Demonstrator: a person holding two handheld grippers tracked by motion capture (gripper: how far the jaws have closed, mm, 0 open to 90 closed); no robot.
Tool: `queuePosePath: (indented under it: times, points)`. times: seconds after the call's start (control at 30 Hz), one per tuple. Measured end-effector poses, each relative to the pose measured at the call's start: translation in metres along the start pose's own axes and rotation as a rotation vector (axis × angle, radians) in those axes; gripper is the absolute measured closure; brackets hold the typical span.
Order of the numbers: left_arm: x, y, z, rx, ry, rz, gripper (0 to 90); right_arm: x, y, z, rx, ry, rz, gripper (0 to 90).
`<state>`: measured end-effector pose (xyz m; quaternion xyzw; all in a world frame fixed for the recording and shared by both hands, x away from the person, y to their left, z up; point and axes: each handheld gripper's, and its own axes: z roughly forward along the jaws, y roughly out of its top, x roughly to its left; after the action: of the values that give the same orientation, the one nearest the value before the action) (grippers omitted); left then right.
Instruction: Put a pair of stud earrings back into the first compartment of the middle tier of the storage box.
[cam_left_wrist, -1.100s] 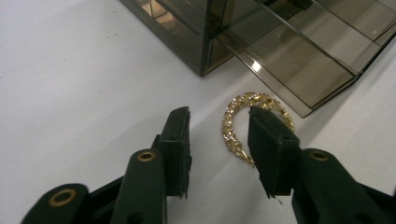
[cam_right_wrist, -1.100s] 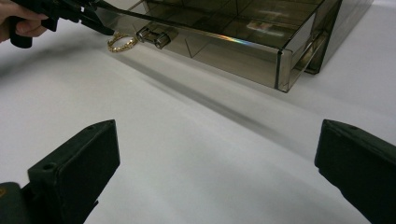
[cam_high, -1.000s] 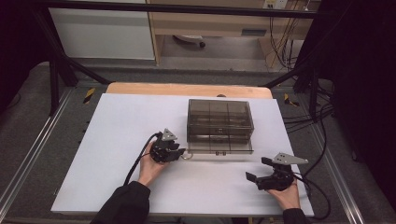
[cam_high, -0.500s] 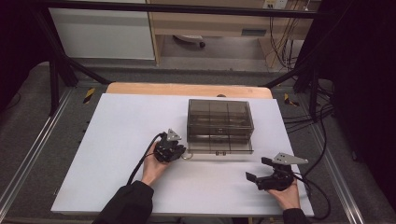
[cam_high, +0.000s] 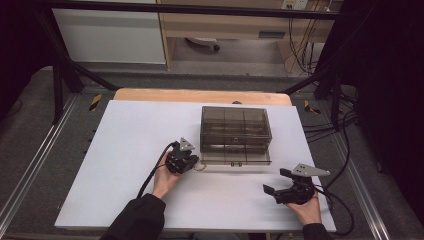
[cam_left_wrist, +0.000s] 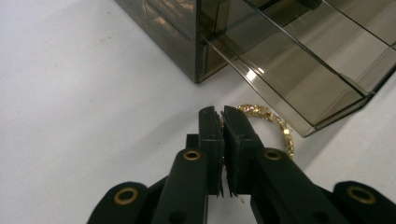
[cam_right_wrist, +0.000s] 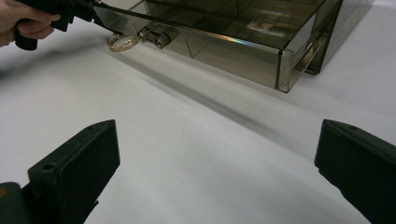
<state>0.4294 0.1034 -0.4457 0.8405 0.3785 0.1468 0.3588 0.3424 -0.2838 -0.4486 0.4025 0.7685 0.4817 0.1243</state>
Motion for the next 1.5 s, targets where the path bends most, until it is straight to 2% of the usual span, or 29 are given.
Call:
queuePosePath:
  times: [0.17,0.47,0.67,1.03,1.23,1.5]
  points:
    - [0.001,0.000,-0.004,0.001,0.011,0.003,86.1,0.000,0.000,0.000,0.000,0.000,-0.001,0.7]
    - [0.006,-0.001,-0.018,-0.016,0.008,-0.025,86.1,0.000,0.000,0.000,-0.001,0.000,0.001,0.6]
    - [0.010,-0.008,-0.033,-0.024,0.002,-0.044,86.1,0.000,0.000,0.001,0.001,-0.001,0.002,0.7]
    - [0.013,-0.013,-0.056,-0.032,0.002,-0.041,86.1,0.000,0.000,0.001,0.004,-0.002,0.001,0.7]
    - [0.010,-0.005,-0.073,-0.064,-0.011,-0.032,86.1,0.001,0.000,0.001,0.005,-0.001,0.003,0.7]
    - [0.003,0.008,-0.082,-0.086,-0.025,-0.013,86.1,0.000,0.000,0.001,0.005,-0.001,0.001,0.6]
